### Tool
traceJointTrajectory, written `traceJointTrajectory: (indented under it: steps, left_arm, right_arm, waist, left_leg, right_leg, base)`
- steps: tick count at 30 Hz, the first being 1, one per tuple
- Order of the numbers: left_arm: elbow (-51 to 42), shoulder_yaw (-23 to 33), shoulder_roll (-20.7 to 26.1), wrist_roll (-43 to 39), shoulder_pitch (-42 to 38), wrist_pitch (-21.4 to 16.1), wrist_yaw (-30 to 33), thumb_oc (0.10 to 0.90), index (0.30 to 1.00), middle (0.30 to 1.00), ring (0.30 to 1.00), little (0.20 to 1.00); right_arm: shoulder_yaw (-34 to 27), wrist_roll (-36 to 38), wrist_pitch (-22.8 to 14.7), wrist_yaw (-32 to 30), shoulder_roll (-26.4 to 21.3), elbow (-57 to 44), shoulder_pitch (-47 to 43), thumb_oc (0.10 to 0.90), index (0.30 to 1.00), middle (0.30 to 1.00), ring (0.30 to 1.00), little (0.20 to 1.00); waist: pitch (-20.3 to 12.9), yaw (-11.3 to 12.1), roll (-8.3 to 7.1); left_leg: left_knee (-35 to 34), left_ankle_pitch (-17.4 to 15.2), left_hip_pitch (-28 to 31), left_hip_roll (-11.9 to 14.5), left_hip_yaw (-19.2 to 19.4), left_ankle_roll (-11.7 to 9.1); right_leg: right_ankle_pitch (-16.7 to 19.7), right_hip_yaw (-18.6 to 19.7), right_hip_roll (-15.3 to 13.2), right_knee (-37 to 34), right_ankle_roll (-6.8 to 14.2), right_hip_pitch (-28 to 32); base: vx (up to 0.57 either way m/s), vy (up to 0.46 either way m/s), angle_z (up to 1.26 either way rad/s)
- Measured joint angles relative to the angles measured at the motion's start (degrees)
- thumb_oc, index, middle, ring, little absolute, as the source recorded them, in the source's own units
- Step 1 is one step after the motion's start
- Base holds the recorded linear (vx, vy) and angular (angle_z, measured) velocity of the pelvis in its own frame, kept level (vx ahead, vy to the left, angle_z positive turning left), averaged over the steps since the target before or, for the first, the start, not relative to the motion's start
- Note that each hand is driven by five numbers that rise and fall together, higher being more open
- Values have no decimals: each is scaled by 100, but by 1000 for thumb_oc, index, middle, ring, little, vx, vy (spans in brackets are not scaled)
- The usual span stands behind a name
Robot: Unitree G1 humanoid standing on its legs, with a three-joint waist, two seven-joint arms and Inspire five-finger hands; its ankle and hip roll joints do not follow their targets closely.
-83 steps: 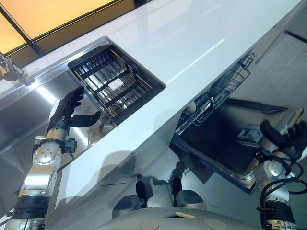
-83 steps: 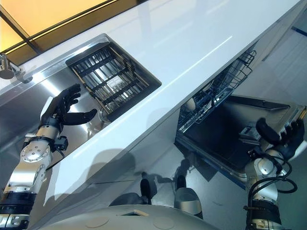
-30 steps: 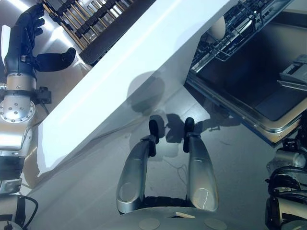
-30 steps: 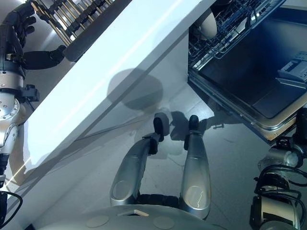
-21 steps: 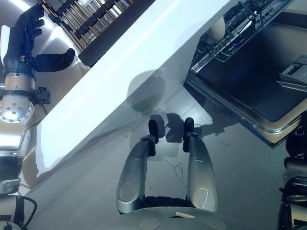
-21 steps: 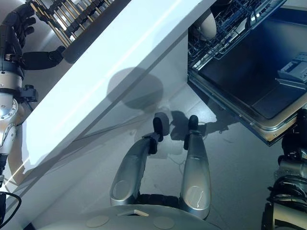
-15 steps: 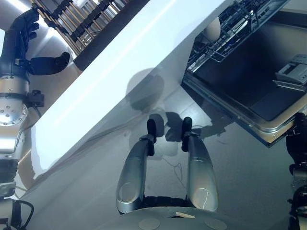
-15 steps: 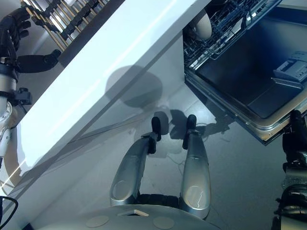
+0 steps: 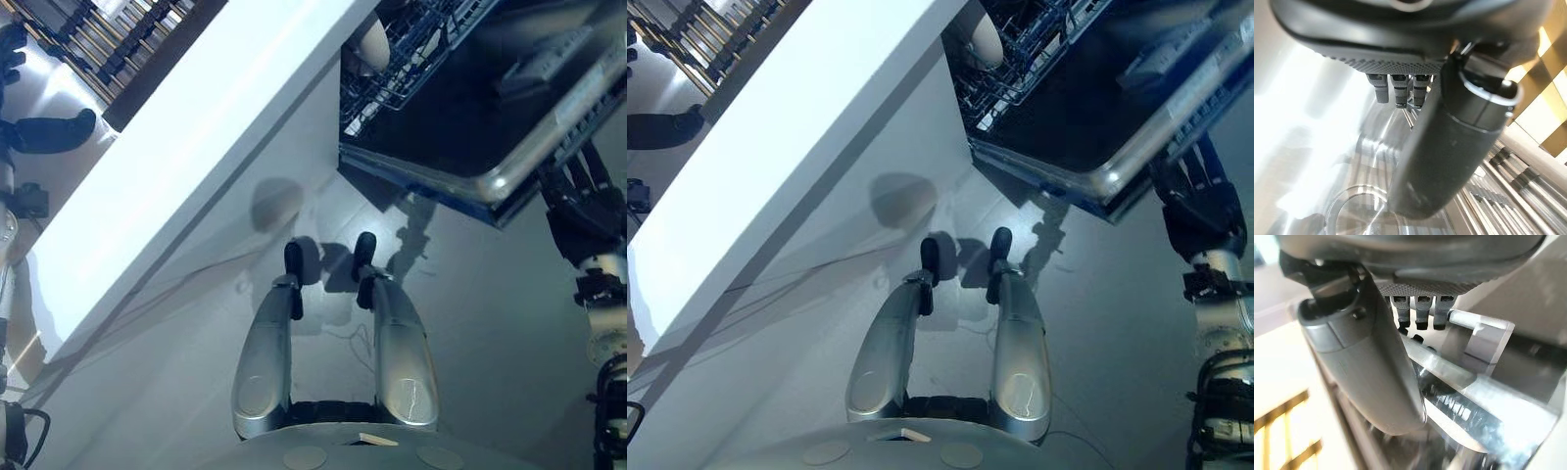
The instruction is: Pick up plates and place into dishwasher.
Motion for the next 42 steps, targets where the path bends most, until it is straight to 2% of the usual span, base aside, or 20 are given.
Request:
traceJointTrajectory:
  steps: [2,4,5,6,7,8,9,10,11,18,21,25,29,32,34,37,41,42]
  left_arm:
    - [4,-15,0,1,-184,0,-40,800,900,900,900,900]
    - [9,-28,-83,-26,-267,20,-62,800,900,900,900,900]
    - [9,-48,-174,-45,-303,29,-79,800,900,900,900,900]
    - [-18,-122,-207,-49,-401,34,-96,800,900,900,900,900]
    - [-112,-181,-170,-50,-541,34,-133,800,900,900,900,900]
    - [-228,-246,-134,-46,-707,22,-151,800,900,900,900,900]
    - [-266,-287,-221,-51,-817,-14,-158,800,900,900,900,900]
    - [-451,-360,-295,-115,-827,6,-211,800,900,900,900,900]
    - [-550,-363,-295,-149,-795,2,-246,800,900,900,900,900]
    - [-375,-532,-411,-154,-763,0,-315,800,900,900,900,900]
    - [-350,-541,-503,-169,-988,-113,-346,800,900,900,900,900]
    - [-375,-499,-706,-172,-1108,-297,-355,800,900,900,900,900]
    - [-766,-323,-1093,-221,-641,-388,-350,800,900,900,900,900]
    - [-897,-268,-1425,-224,-284,-464,-297,800,900,900,900,900]
    - [-1002,-171,-1562,-221,-50,-495,-296,800,900,900,900,900]
    - [-1217,-6,-1728,-217,465,-514,-296,800,900,900,900,900]
    - [-1406,8,-1835,-189,1097,-506,-301,800,900,900,900,900]
    - [-1404,-12,-1837,-162,1160,-497,-301,800,900,900,900,900]
  right_arm:
    - [193,-107,21,195,21,-245,-388,800,900,900,900,900]
    - [522,-220,103,398,20,-412,-791,800,900,900,900,900]
    - [710,-307,150,537,20,-533,-922,800,900,900,900,900]
    - [809,-352,194,657,51,-632,-1008,800,900,900,900,900]
    - [964,-391,228,754,157,-812,-1045,800,900,900,900,900]
    - [1111,-437,239,800,222,-975,-1166,800,900,900,900,900]
    - [1276,-477,280,843,217,-968,-1405,800,900,900,900,900]
    - [1429,-544,319,823,278,-961,-1568,800,900,900,900,900]
    - [1256,-543,288,782,338,-888,-1405,800,900,900,900,900]
    - [1329,-667,282,515,322,-875,-1278,800,900,900,900,900]
    - [1368,-731,96,32,478,-960,-1313,800,900,900,900,900]
    - [1358,-1191,-115,-610,759,-1130,-1150,800,900,900,900,900]
    - [1302,-1509,-432,-985,958,-1175,-527,800,900,900,900,900]
    - [939,-1973,-674,-1140,1186,-1169,128,800,900,900,900,900]
    - [743,-2323,-758,-1191,1238,-1135,334,800,900,900,900,900]
    - [473,-2783,-784,-1259,1361,-1005,682,800,900,900,900,900]
    - [460,-3017,-721,-1242,1707,-218,1127,800,900,900,900,900]
    - [458,-3020,-722,-1236,1802,-60,1190,800,900,900,900,900]
  waist:
    - [3,21,-5]
    - [2,42,10]
    - [-1,188,57]
    - [3,290,145]
    - [-18,179,78]
    - [24,94,4]
    - [19,95,64]
    - [4,221,119]
    - [6,269,117]
    - [7,170,133]
    - [7,159,133]
    - [8,115,135]
    - [12,125,128]
    - [16,113,110]
    - [7,91,67]
    - [-56,30,-97]
    - [-661,-3,-507]
    - [-742,-1,-560]
  left_leg:
    - [-1,-13,-22,3,21,22]
    - [344,-123,-60,-9,214,161]
    - [335,-95,-43,78,113,179]
    - [434,-26,-87,182,127,164]
    - [373,-29,-117,-1,76,135]
    - [314,-68,-99,-173,145,119]
    - [360,-125,-129,-176,276,119]
    - [397,-28,79,-203,360,134]
    - [418,-12,74,-217,362,161]
    - [510,-39,284,-264,347,201]
    - [505,-11,265,-274,336,237]
    - [426,37,321,-311,358,282]
    - [165,88,684,-389,361,356]
    - [-108,95,1165,-413,373,378]
    - [-310,110,1394,-416,410,399]
    - [-667,122,1863,-458,446,412]
    - [-1295,228,2406,-481,426,399]
    - [-1355,228,2480,-484,425,397]
  right_leg:
    - [-22,-74,17,-126,55,12]
    - [-19,-146,-44,-32,62,25]
    - [-63,-71,35,306,41,-28]
    - [-229,212,65,1519,-153,-268]
    - [-532,466,13,1978,-113,-2]
    - [-1037,466,-97,1397,-345,463]
    - [-989,314,-161,1266,-340,509]
    - [-970,301,-127,1285,-346,542]
    - [-971,298,-133,1301,-345,562]
    - [-971,208,-154,1328,-343,831]
    - [-988,164,-164,1308,-325,836]
    - [-980,164,-193,1203,-261,936]
    - [-925,182,-216,930,-170,1311]
    - [-869,197,-185,550,-79,1841]
    - [-835,223,-174,346,-26,2055]
    - [-790,315,-144,-27,42,2493]
    - [-676,311,-76,-714,109,3052]
    - [-673,310,-73,-770,113,3128]
  base:
    - [64,54,10]
    - [61,58,-8]
    - [63,71,-27]
    - [68,85,19]
    - [54,78,86]
    - [55,74,117]
    - [47,82,82]
    - [46,75,36]
    - [45,82,18]
    - [55,74,8]
    - [46,86,9]
    - [52,91,6]
    - [60,62,5]
    - [120,59,8]
    - [82,33,-3]
    - [88,28,-6]
    - [126,4,2]
    - [117,-2,1]
